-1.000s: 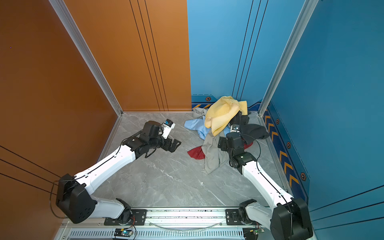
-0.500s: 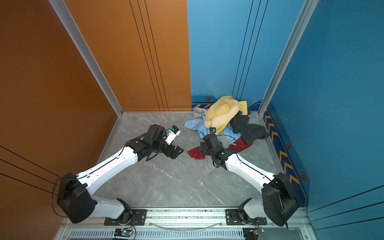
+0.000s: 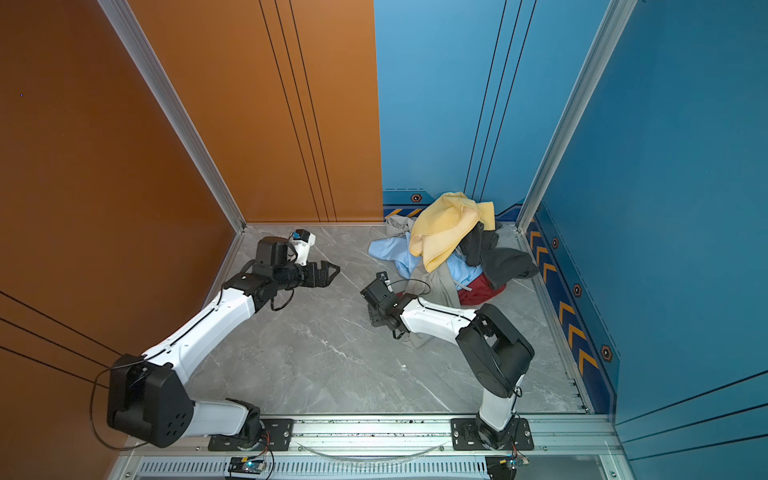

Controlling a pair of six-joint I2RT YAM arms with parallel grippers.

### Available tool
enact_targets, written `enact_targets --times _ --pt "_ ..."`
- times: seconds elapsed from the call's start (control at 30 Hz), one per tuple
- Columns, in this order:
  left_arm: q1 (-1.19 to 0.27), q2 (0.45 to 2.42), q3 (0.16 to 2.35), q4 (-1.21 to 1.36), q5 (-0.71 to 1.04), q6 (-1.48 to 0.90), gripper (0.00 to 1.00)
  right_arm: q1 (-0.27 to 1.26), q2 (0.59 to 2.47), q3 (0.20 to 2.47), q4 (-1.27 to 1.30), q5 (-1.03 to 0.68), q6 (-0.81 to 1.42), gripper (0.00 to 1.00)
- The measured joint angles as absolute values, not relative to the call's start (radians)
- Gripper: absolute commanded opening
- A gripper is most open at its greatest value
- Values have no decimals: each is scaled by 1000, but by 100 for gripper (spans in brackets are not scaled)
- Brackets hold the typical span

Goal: Pick out a specific cloth from the pile
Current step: 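Lower the right gripper onto the red cloth edge and close it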

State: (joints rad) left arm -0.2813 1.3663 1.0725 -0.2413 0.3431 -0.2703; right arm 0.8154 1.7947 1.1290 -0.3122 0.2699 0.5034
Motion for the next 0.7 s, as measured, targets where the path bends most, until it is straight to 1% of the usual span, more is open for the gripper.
enact_targets --times 0.1,0.47,0.57,0.7 --pt "-281 1353 1072 -227 360 -279 95 815 1831 1155 -328 270 506 70" --pt "-310 1322 1066 -228 372 -229 95 768 1917 1203 -334 257 526 60" --pt "-321 1319 1066 -228 372 -216 95 751 1938 1211 -334 246 533 56" --pt "-322 1319 1066 -228 372 -205 95 736 1953 1229 -330 231 547 46"
